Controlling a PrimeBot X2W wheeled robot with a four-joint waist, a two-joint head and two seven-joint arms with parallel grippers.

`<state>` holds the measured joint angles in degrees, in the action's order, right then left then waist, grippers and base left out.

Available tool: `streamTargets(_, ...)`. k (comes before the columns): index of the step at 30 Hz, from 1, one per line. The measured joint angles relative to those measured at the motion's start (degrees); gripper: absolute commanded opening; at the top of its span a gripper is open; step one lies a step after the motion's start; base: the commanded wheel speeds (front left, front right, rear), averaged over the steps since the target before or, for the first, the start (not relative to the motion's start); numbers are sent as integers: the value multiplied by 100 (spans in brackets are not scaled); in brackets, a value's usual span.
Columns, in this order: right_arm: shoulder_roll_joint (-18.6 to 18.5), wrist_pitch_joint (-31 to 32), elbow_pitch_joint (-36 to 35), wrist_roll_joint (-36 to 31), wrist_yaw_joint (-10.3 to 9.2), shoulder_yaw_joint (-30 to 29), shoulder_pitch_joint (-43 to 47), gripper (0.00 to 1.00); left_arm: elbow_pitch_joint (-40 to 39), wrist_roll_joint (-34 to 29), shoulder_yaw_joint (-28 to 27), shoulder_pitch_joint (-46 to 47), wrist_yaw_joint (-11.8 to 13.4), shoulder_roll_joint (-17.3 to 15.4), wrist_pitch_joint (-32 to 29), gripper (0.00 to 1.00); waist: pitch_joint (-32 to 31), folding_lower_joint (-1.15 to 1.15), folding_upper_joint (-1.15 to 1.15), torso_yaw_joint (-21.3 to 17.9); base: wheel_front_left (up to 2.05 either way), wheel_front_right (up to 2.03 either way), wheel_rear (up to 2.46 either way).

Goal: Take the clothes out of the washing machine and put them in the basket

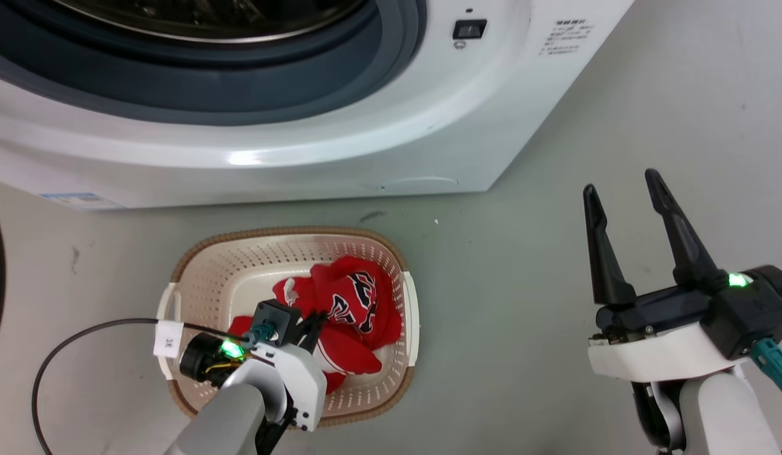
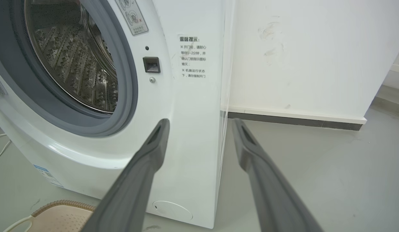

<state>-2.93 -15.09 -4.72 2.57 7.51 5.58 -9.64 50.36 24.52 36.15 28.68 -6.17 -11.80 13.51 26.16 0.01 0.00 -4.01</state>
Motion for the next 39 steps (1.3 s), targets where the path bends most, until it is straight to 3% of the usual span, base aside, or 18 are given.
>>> streamTargets(14,-1,0,-225,30,0,-131,-536,100,1901,80,202,1254,-91,192,-249,0,1167,0,0,-176,0,0,0)
streamTargets(31,0,0,-357,21,0,-196,-916,100,2313,255,127,1754,41,125,-603,0,2043,0,0,-214,0,0,0)
streamTargets(32,0,0,-349,21,0,-201,-917,100,2316,256,130,1754,69,129,-565,24,2032,0,0,-213,0,0,0)
streamTargets(33,0,0,-339,21,0,-204,-917,100,2319,260,127,1753,91,132,-516,94,2017,0,0,-210,0,0,0)
streamTargets(34,0,0,-327,18,0,-205,-920,100,2320,268,130,1752,123,134,-448,100,1995,0,0,-206,0,0,0)
streamTargets(39,1,0,-260,12,0,-188,-926,100,2330,304,160,1672,131,171,-392,100,1797,0,0,-194,0,0,0)
